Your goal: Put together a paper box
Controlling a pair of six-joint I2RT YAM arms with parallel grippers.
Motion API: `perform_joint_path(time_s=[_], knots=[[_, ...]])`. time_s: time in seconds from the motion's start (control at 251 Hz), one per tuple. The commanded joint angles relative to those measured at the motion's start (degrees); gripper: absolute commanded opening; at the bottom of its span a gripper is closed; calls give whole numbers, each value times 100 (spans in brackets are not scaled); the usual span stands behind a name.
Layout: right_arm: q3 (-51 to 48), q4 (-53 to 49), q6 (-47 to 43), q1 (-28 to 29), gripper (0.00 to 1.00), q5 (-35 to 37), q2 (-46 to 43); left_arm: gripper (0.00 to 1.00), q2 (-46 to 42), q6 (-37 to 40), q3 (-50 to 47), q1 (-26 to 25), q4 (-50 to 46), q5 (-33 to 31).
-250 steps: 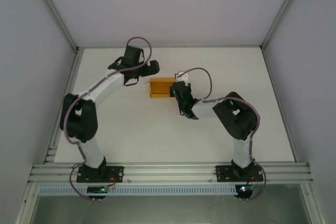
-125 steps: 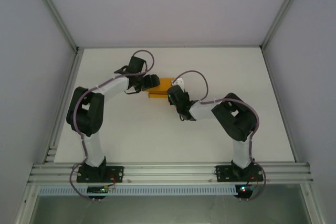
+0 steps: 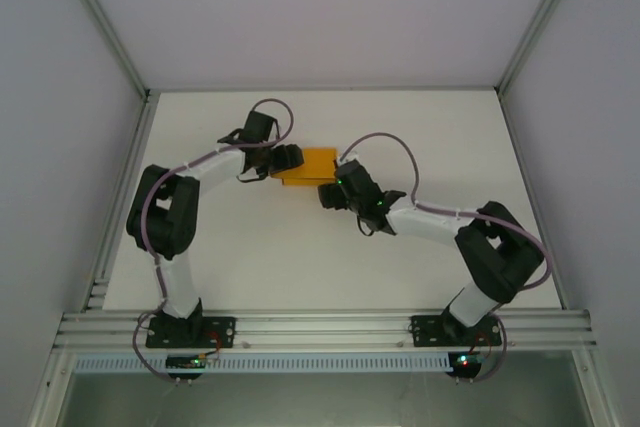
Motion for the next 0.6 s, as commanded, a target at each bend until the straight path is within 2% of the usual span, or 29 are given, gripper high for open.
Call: perform_joint_path(time_s=[0.0, 0.1, 0.18, 0.387, 0.479, 0.595], knots=[[-145, -415, -18, -256, 88, -774, -348, 73, 300, 145, -166, 108, -23, -140], [-269, -252, -6, -578, 99, -1469, -616, 72, 379, 153, -202, 138, 80, -81], [-257, -253, 3, -840, 99, -1861, -682, 72, 439, 180, -219, 151, 182, -74], [75, -280, 228, -1270, 99, -2092, -385, 65, 605, 282, -297, 233, 360, 144], [300, -326, 395, -1427, 99, -2242, -139, 57, 649, 277, -493, 331, 535, 353], [732, -518, 519, -1603, 99, -2508, 283, 56, 614, 158, -846, 549, 949, 876]])
